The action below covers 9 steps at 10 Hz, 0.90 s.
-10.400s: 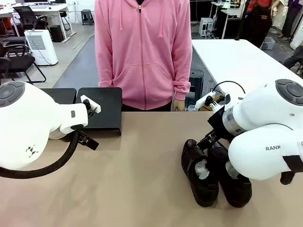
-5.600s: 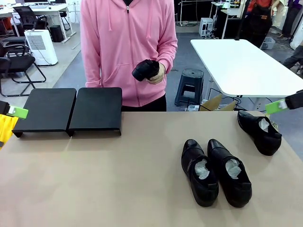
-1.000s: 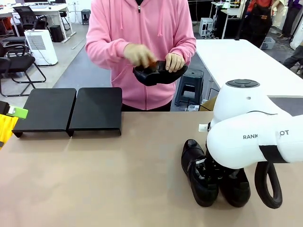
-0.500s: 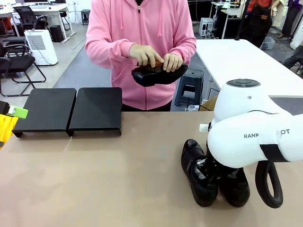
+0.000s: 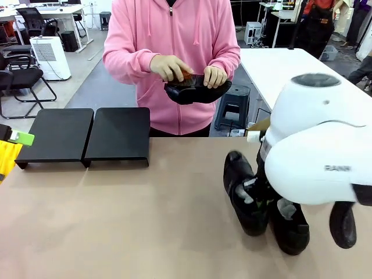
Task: Organize the shoes by placing them on the stand.
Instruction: Pick up one Shoe and place it in the middle of the table.
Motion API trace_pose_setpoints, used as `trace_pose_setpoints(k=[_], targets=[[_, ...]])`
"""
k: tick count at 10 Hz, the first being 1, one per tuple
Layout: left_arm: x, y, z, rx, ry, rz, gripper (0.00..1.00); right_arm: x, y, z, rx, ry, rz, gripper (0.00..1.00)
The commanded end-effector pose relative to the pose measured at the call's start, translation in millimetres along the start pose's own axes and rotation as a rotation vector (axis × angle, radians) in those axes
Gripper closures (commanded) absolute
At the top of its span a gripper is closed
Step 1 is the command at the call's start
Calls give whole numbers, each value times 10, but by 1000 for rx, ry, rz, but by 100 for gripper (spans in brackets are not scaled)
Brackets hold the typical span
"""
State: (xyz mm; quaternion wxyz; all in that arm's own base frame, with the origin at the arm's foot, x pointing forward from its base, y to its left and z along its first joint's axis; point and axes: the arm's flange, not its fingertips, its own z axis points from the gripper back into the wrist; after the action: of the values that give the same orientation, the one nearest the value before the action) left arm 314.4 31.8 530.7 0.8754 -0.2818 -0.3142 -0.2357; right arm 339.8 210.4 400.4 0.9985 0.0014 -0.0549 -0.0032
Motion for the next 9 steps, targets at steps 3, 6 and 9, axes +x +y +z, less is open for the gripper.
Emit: trace_pose_setpoints(k=[3, 6, 9], targets=[[9, 16, 4, -18, -10, -11, 0, -171, 643, 514, 318, 16, 108, 100], [9, 16, 4, -18, -10, -11, 0, -210, 1378, 378, 444, -6, 111, 100], [9, 16, 4, -18, -10, -11, 0, -219, 1644, -181, 392, -13, 20, 100]])
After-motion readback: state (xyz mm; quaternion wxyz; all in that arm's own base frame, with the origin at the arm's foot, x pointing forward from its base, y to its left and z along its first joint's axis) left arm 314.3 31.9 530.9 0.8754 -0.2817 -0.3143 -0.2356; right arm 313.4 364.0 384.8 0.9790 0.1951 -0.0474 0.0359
